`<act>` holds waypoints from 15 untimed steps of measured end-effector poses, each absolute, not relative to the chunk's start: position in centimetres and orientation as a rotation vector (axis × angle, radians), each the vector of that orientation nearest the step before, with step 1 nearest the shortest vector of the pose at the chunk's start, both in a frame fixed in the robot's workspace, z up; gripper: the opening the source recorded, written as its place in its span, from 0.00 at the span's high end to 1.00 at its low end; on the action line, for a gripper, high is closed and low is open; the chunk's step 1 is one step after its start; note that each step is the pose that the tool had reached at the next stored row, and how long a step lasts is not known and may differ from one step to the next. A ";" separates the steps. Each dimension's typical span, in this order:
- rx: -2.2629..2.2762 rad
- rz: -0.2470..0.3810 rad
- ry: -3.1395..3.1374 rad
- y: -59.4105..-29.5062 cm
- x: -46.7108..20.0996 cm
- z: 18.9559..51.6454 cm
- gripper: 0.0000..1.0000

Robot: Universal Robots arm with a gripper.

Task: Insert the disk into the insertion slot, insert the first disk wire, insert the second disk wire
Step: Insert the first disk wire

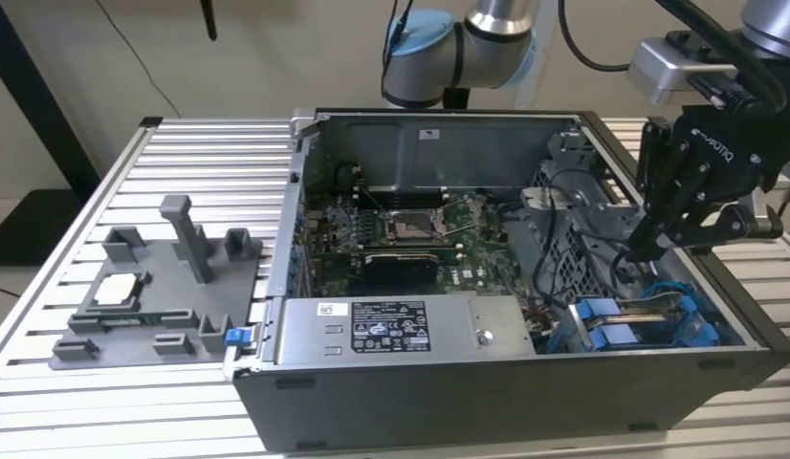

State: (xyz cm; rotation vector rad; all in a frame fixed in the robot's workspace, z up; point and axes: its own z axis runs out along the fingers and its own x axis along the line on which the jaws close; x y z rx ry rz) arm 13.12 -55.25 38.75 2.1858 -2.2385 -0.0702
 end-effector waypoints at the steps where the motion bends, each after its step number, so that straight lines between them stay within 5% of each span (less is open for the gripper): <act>1: 2.185 -0.069 -2.238 -55.3 13.1 38.8 1.00; 15: 2.175 -0.045 -2.228 -55.3 13.1 38.6 1.00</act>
